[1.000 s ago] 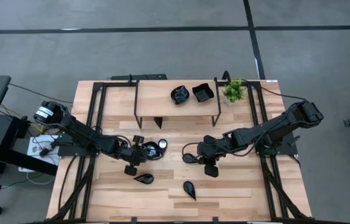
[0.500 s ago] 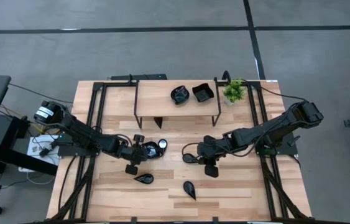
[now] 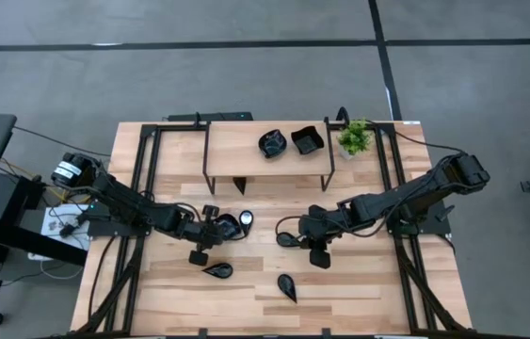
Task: Pick & Place Mini shaped plates
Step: Stack the black leaf shaped plate on the black leaf shaped plate on the shelf
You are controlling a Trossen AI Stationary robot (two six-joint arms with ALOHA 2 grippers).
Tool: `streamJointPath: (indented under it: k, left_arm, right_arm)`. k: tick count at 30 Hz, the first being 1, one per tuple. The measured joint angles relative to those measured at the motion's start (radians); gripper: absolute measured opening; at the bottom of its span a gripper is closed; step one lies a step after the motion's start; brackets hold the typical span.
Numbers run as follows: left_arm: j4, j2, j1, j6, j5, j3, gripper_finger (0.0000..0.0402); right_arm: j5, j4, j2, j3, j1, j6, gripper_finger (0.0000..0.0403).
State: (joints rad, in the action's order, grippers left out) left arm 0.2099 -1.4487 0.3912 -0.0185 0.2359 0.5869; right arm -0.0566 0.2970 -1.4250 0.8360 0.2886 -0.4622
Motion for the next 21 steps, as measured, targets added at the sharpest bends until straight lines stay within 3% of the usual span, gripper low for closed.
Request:
streamJointPath:
  k: [5, 21]
  left_arm:
    - [-0.006, 0.001, 0.0, 0.0, 0.005, 0.0, 0.0009]
    - [-0.077, 0.062, 0.022, 0.001, 0.001, 0.001, 0.0015]
  right_arm:
    - [0.0, 0.0, 0.0, 0.0, 0.0, -0.001, 0.0064]
    - [-0.001, -0.059, 0.0, 0.0, 0.0, -0.011, 0.0064]
